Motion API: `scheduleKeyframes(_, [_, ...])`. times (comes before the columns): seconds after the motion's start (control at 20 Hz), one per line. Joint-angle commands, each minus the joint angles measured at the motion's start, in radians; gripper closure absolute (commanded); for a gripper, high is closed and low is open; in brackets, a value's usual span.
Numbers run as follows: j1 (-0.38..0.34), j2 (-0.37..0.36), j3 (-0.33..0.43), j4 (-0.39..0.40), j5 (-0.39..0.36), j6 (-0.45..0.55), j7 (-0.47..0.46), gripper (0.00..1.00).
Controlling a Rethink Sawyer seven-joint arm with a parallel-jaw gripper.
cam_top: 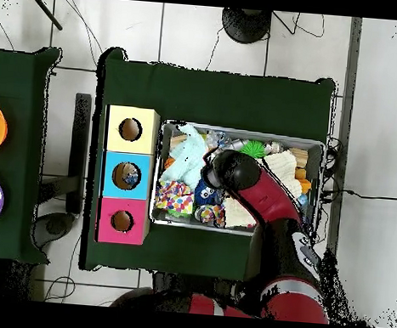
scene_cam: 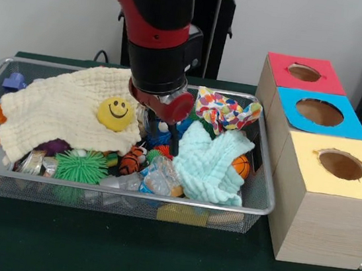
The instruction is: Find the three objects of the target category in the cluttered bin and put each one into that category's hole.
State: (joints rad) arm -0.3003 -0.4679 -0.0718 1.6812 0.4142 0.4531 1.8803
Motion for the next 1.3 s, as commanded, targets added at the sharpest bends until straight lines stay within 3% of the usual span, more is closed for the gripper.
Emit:
scheduleKeyframes(0.05, [-0.033, 0.059, 0.151, -0.059, 0.068, -0.028, 0.16, 0.0])
scheduleKeyframes(0.3, [-0.036, 0.061, 0.175, -0.045, 0.07, -0.068, 0.158, 0.0])
scheduleKeyframes(0.7, [0.045, 0.059, 0.041, -0.092, 0.011, -0.161, 0.189, 0.0])
scheduleKeyframes(1.1, [-0.041, 0.064, 0.117, -0.078, 0.027, -0.288, 0.174, 0.0])
scheduleKeyframes(1.3, [-0.049, 0.064, 0.124, -0.067, 0.016, -0.317, 0.167, 0.0])
